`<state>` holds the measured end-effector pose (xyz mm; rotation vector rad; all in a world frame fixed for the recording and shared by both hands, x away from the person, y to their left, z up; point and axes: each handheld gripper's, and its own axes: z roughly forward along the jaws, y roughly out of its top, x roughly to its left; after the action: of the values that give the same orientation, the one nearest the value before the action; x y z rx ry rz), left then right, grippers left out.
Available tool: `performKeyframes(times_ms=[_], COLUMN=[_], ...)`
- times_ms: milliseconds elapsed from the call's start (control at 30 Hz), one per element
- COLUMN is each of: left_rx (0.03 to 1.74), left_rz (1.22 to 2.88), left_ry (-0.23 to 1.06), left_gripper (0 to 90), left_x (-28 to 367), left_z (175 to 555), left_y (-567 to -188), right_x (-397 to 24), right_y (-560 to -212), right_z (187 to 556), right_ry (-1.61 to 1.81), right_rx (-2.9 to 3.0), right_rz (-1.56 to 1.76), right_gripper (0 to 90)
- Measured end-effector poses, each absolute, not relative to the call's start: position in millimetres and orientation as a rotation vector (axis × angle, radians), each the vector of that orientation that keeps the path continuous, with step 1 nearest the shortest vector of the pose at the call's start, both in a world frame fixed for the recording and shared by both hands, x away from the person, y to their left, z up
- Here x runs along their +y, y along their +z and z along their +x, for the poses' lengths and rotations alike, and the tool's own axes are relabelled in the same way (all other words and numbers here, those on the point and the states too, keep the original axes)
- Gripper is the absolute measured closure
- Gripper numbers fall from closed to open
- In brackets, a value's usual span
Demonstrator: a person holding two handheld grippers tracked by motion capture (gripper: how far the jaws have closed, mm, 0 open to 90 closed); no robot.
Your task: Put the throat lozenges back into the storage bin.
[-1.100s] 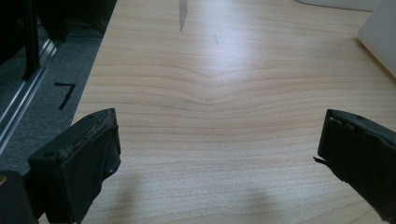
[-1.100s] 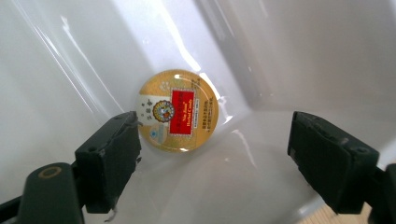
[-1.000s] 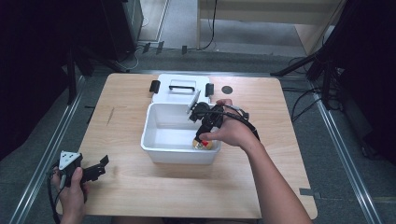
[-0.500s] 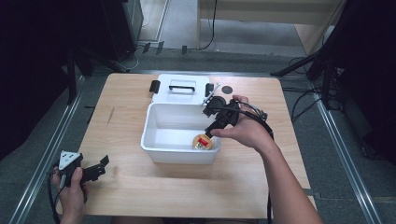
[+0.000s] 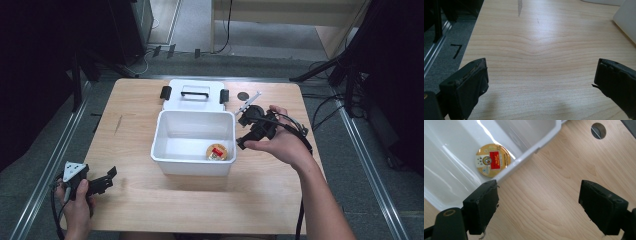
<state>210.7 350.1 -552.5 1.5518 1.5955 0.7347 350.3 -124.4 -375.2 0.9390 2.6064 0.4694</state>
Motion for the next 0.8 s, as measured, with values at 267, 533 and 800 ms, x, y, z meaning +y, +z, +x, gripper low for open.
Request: performKeyframes(times_ms=[267,533,800], left_rx=[1.592,1.592,1.591], left_rz=[1.553,1.553,1.555], left_ry=[0.732,0.734,0.734], left_gripper=[0.0,0.0,0.0], left_x=[349.8,349.8,349.6], left_z=[210.4,210.3,210.2], left_y=[-552.5,-552.5,-552.6], right_x=[-152.0,-180.3,-205.2], right_y=[-382.2,-395.3,-413.1], right_z=[347.2,344.0,337.2], right_ry=[0.470,0.469,0.470], right_rx=[2.585,2.546,2.508], right_rz=[0.998,1.089,1.189], right_gripper=[16.2,16.6,17.0])
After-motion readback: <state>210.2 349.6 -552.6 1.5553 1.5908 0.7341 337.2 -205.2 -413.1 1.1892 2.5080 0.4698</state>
